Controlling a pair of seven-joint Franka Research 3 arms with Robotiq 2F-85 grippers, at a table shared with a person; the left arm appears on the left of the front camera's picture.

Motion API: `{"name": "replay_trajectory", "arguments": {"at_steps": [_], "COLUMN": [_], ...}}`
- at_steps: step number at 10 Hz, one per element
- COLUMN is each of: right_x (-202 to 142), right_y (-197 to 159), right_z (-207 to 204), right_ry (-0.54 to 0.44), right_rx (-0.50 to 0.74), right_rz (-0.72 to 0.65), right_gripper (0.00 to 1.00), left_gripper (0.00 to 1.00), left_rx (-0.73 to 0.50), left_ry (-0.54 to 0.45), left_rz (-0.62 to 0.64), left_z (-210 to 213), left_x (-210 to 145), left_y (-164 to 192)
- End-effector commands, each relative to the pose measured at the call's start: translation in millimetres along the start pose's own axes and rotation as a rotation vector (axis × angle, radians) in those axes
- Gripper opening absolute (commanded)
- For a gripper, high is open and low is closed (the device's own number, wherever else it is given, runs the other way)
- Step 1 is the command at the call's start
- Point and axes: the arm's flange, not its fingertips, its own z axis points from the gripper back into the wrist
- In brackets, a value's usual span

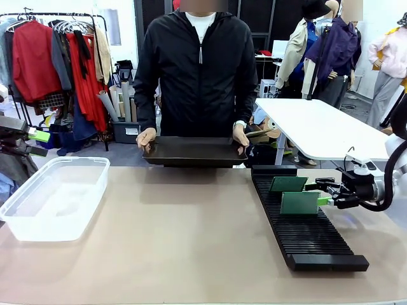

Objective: Sort PCBs into racks and boxes based on the side picked up.
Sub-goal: If the short side of the Blank PCB is picked up, insert it into the PCB Rack ; if the long side is picked up, place it in the Organizing box.

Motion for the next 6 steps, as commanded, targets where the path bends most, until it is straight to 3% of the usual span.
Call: {"name": "replay_trajectory", "arguments": {"at_steps": [1, 5, 6], "right_x": [0, 0, 23], "right_y": [-1, 0, 8], "right_z": [0, 0, 0], "right_ry": [0.006, 0.000, -0.024], "right_rx": [-0.004, 0.000, 0.010], "right_rz": [0.016, 0.000, -0.010], "right_gripper": [1.00, 1.00, 1.00], "left_gripper": [1.00, 1.00, 1.00], "left_rx": [-0.004, -0.004, -0.004], "left_ry": [-0.004, -0.004, -0.004], "left_rz": [-0.002, -0.002, -0.002], "left_z": [1, 1, 1], "left_x": [0, 0, 0], "left_y": [-2, -2, -2]}}
